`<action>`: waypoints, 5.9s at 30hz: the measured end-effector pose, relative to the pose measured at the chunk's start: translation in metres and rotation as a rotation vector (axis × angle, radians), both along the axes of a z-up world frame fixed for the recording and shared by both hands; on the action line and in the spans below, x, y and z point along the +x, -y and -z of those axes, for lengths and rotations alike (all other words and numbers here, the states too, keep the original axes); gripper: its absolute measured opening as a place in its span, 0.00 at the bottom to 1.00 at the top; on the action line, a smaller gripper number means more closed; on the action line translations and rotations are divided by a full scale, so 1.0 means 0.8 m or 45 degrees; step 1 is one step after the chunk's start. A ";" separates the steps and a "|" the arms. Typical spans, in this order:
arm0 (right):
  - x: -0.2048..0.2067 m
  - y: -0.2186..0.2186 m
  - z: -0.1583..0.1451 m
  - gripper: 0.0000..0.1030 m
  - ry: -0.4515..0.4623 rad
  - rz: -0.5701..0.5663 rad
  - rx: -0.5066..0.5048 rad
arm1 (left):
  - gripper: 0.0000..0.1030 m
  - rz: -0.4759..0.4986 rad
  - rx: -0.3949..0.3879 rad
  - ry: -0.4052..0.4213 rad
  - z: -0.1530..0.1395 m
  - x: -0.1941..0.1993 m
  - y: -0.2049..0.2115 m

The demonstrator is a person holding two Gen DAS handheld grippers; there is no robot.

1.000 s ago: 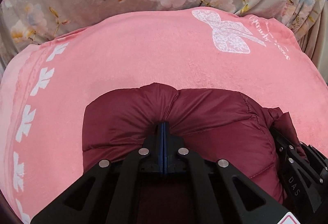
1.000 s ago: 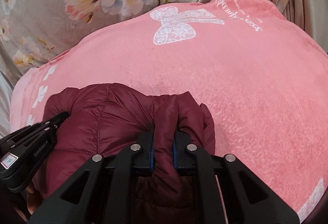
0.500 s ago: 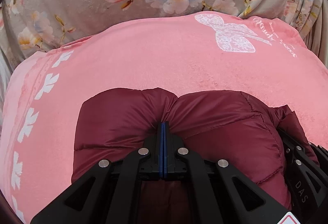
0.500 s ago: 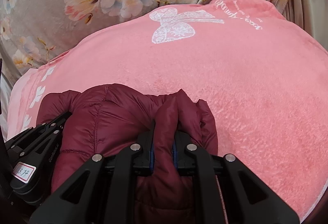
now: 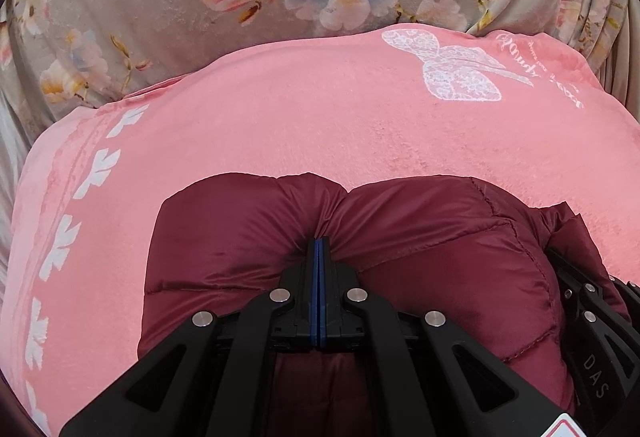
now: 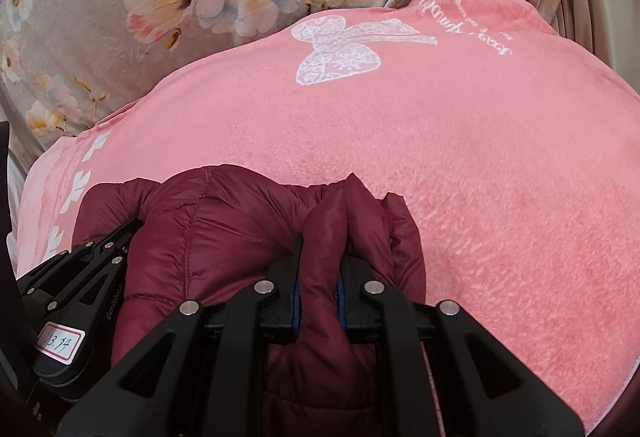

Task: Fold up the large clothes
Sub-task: 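Open both grippers and release the maroon jacket bundle, then grasp the jacket edge with the left gripper while the right gripper grasps beside it, then regrasp the jacket's folded edge with both grippers and fold it over, then open both grippers and pull them back from the folded jacket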

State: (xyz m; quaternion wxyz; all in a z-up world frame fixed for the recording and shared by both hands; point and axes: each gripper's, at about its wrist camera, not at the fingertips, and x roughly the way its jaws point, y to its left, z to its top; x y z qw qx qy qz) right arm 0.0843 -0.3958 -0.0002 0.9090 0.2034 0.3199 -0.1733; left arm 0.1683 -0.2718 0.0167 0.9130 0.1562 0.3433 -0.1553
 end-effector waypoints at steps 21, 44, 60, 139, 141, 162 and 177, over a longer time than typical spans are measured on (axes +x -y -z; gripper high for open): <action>-0.132 0.006 -0.011 0.81 0.113 0.038 0.247 | 0.85 -0.053 -0.275 -0.184 -0.060 -0.057 -0.116; -0.124 -0.037 0.004 0.22 0.202 -0.176 0.464 | 0.60 0.044 -0.558 -0.482 -0.010 -0.072 -0.161; -0.086 -0.126 -0.164 0.14 0.550 -0.300 -0.053 | 0.39 0.277 -0.547 0.077 -0.183 -0.081 -0.202; 0.210 -0.234 -0.006 0.01 0.017 -0.353 -0.185 | 0.00 -0.250 -0.165 -0.015 -0.006 0.151 -0.250; 0.211 -0.235 -0.006 0.01 0.011 -0.354 -0.188 | 0.00 -0.249 -0.176 -0.018 -0.006 0.153 -0.251; 0.216 -0.251 -0.005 0.01 -0.050 -0.341 -0.276 | 0.00 -0.266 -0.093 0.019 -0.004 0.148 -0.239; 0.166 -0.227 -0.025 0.29 0.022 -0.305 -0.150 | 0.20 -0.262 -0.131 0.091 -0.020 0.105 -0.257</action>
